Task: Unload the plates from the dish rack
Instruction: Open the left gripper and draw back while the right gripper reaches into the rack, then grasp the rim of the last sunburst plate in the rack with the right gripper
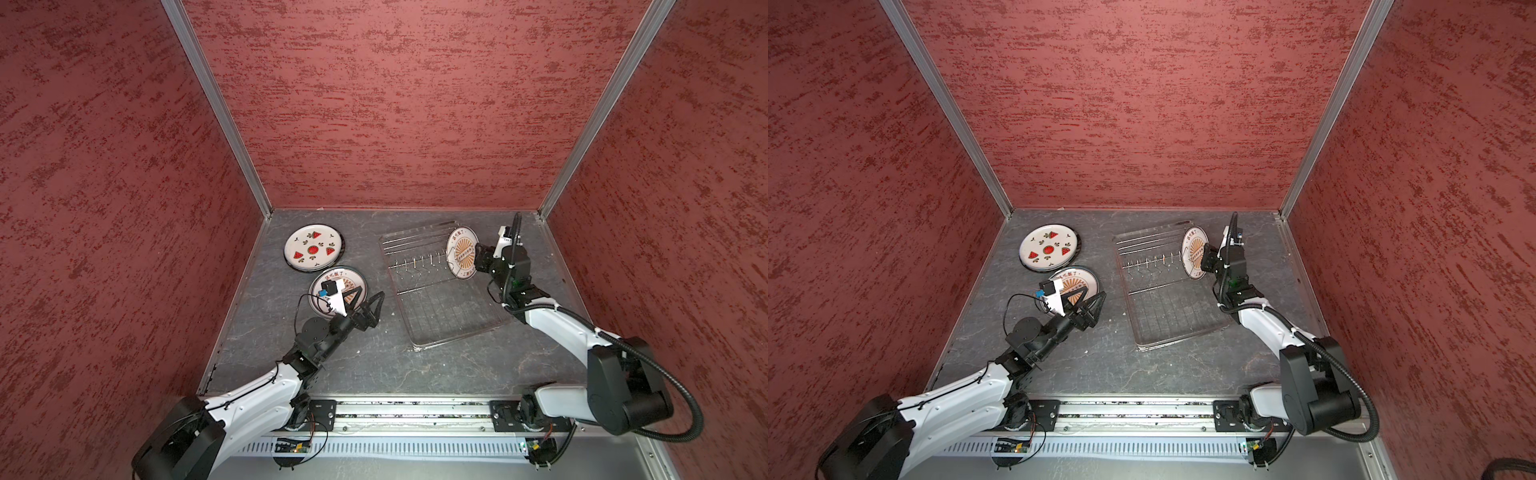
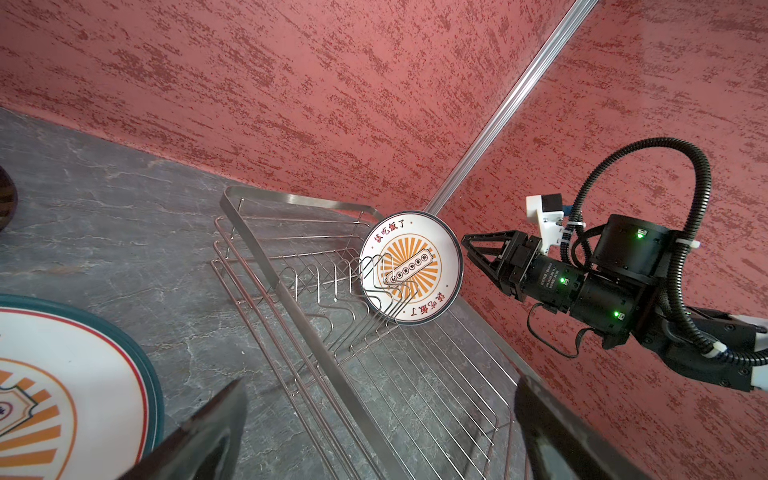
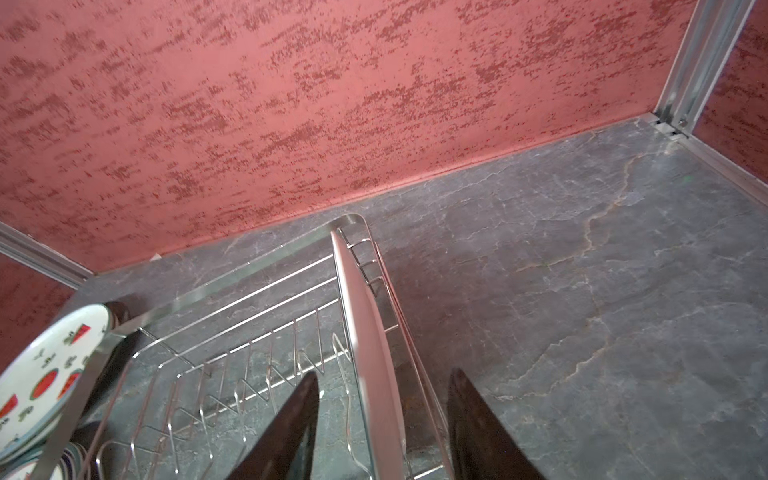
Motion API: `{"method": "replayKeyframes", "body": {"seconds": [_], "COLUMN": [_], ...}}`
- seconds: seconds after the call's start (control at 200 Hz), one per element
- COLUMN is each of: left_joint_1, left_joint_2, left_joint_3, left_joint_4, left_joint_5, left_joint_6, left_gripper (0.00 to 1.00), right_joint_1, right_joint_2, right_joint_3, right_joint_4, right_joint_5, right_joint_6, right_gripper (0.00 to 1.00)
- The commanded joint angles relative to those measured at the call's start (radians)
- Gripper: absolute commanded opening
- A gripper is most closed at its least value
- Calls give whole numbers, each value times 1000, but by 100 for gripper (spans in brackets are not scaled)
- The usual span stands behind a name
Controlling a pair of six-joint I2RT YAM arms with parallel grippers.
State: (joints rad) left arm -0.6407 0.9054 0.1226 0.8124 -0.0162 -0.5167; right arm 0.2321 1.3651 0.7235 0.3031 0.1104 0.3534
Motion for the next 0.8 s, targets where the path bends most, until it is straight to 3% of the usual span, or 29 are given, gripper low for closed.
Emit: {"method": "replayKeyframes", "body": {"seconds": [0.0,0.165,0.797], "left_joint_1": [-7,-9,-13], "left_joint_2": [12,30,25], "left_joint_3": [17,23,27], "left_joint_4": [29,30,1], "left_joint_5": [12,10,-7], "left_joint_6": [26,26,40], "left_gripper": [99,99,99], "right_joint_1": [2,9,32], "right_joint_2": [36,74,213], "right_joint_3": [46,61,125], "right_joint_4": [-38,-33,-20], "right_joint_5": [-15,-9,32], "right_joint_6": [-30,-42,-89], "right_gripper": [43,36,28]}}
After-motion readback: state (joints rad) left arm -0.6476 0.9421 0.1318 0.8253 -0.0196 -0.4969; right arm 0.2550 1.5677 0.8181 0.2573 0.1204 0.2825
